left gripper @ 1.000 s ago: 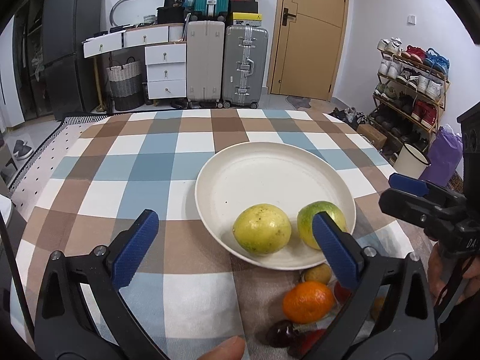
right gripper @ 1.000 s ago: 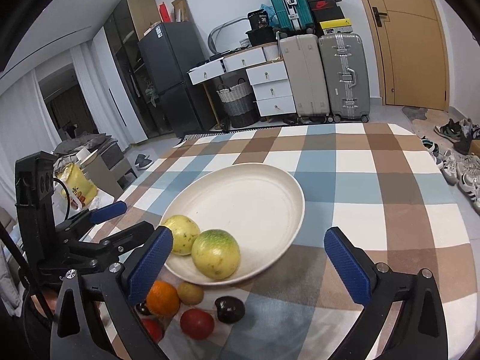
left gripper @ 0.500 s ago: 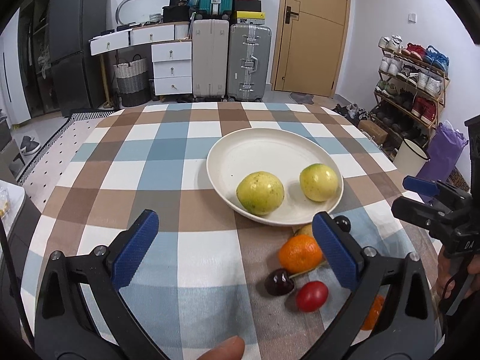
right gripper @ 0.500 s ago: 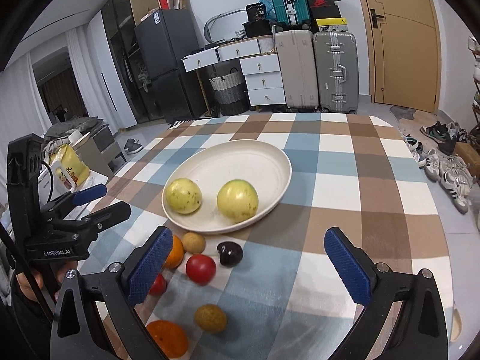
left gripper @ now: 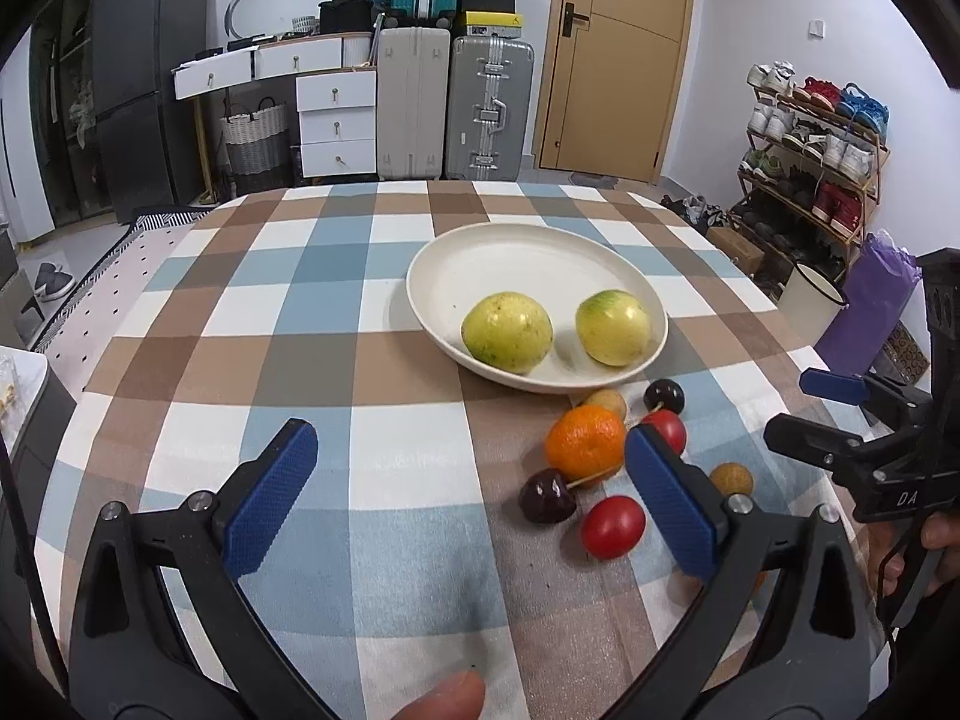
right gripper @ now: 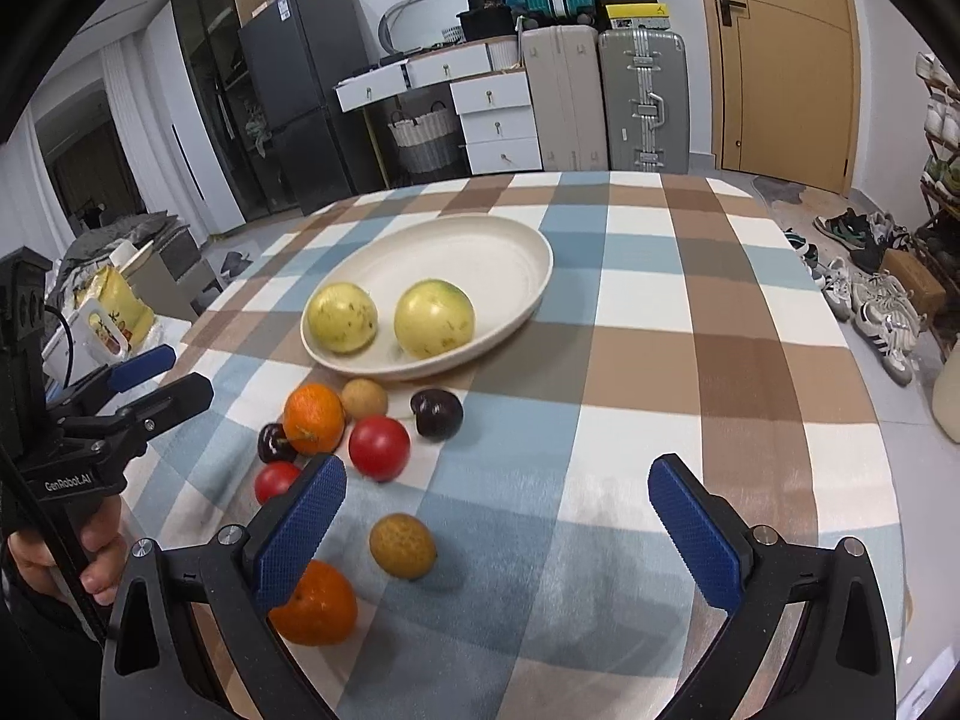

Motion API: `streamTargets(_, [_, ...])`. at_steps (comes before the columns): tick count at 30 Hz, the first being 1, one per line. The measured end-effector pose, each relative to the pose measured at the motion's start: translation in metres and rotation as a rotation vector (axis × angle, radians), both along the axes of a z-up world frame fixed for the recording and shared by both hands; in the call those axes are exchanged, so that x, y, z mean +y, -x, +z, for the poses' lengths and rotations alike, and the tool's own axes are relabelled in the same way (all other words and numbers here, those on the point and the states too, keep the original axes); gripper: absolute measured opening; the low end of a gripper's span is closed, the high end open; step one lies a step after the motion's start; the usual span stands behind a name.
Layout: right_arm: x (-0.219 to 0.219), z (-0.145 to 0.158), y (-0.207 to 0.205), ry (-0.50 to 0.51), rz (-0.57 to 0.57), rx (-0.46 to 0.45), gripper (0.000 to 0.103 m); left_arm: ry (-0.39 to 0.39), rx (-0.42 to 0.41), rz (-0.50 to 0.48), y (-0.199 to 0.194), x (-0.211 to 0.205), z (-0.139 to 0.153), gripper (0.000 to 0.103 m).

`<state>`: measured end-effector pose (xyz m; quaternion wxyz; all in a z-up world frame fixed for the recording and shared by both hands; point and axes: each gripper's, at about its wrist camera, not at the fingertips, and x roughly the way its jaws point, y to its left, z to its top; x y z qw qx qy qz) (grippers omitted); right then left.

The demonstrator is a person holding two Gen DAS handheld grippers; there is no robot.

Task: Organize fruits

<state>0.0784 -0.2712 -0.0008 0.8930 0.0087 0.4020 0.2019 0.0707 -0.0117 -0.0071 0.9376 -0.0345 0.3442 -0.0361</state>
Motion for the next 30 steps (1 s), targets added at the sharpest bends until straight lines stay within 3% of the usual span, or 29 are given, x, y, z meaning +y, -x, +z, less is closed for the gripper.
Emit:
streamTargets(18, [0.016,-0.027,0.006,0.054,0.090,0.079,0.101,-0.005,0.099,-0.070,0.001,-0.017,-0.031,0.102])
streamTargets(22, [0.017,-0.031,0.002,0.081,0.101,0.091,0.092,-0.013,0.114,-0.084,-0.001,-0.021,-0.034,0.102])
streamTargets(30, [0.020,-0.034,-0.003,0.090,0.132,0.097,0.086,-0.014,0.134,-0.120,-0.004,-0.028,-0.039,0.099])
